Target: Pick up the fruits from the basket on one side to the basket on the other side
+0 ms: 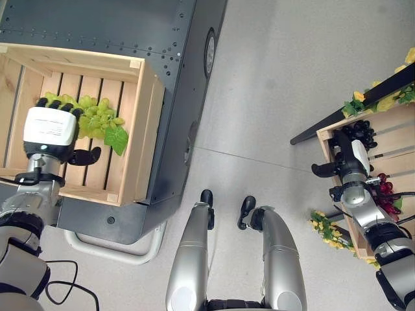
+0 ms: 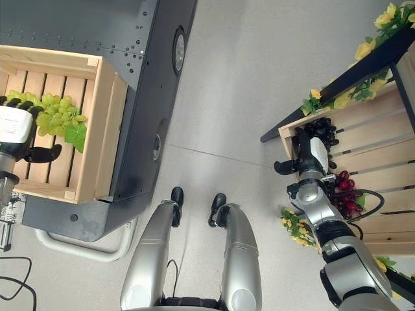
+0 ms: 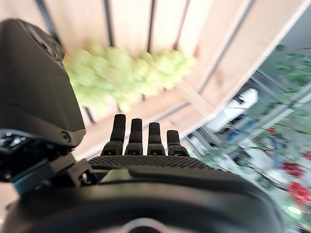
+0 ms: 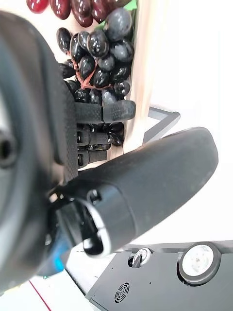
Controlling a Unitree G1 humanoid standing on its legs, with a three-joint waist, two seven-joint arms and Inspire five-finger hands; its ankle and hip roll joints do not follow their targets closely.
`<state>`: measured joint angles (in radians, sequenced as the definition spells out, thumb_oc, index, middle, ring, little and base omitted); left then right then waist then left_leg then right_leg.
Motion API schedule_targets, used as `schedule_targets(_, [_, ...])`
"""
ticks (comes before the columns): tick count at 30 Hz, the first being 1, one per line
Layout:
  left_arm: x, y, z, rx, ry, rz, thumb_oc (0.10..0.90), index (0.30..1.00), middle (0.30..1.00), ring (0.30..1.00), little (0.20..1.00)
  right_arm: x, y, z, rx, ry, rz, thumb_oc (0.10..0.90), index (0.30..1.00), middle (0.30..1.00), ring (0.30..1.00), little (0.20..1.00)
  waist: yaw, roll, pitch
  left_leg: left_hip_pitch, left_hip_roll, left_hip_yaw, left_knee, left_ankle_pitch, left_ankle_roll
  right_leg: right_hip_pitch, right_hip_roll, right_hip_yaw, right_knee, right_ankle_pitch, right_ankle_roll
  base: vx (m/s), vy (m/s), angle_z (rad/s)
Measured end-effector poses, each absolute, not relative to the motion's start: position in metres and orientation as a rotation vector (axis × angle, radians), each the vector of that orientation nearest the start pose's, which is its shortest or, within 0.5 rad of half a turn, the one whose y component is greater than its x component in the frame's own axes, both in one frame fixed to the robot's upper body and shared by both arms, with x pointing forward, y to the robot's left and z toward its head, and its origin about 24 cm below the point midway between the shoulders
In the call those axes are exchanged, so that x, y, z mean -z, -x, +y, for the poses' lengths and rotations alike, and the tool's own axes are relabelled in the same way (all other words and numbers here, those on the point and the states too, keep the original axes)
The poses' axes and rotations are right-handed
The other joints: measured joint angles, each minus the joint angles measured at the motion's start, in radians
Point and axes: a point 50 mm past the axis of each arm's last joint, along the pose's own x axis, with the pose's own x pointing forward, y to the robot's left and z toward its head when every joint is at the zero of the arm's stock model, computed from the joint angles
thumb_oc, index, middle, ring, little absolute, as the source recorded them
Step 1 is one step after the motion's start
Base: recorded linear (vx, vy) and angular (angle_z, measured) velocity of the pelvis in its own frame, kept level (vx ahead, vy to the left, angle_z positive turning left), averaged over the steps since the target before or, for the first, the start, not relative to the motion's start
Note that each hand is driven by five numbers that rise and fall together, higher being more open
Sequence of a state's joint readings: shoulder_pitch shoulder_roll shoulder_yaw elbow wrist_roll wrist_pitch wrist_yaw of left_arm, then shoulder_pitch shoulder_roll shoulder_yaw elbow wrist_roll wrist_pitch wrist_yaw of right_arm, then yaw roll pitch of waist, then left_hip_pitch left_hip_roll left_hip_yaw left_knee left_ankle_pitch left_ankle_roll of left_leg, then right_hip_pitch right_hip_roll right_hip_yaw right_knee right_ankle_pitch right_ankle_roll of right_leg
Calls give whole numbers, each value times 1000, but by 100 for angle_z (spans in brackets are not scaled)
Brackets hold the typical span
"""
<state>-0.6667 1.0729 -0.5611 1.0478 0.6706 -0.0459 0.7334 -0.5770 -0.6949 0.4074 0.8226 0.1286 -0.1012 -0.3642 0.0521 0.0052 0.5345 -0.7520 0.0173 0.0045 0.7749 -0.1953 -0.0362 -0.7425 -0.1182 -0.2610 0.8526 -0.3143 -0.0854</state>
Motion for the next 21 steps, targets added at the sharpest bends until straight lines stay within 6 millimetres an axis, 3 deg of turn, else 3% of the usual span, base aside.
schedule_targets(5, [-160, -281, 419, -693, -1970, -1, 800, 900, 900, 900, 900, -75, -335, -296, 336, 759, 107, 800, 900, 900, 900, 900, 5, 0, 0, 6, 0, 0, -1, 0, 0, 7, 0, 0, -3, 0, 0, 0, 0, 0])
schedule_targets(11, [-159, -278, 419, -707, -1980, -25, 800, 900, 900, 900, 900, -72, -333, -301, 351, 765, 132, 800, 900, 900, 900, 900, 23, -3, -1, 7, 0, -1, 0, 0, 1, 9, 0, 0, -4, 2, 3, -1, 5, 0])
schedule_targets(21, [-180, -299, 401, -674, -2044, -155, 800, 900, 900, 900, 900, -77, -337, -299, 349, 759, 117, 800, 900, 900, 900, 900, 19, -25, 0, -46, 5, -3, 19, -4, 8, -32, 5, -5, -5, 7, 8, 1, 37, 0])
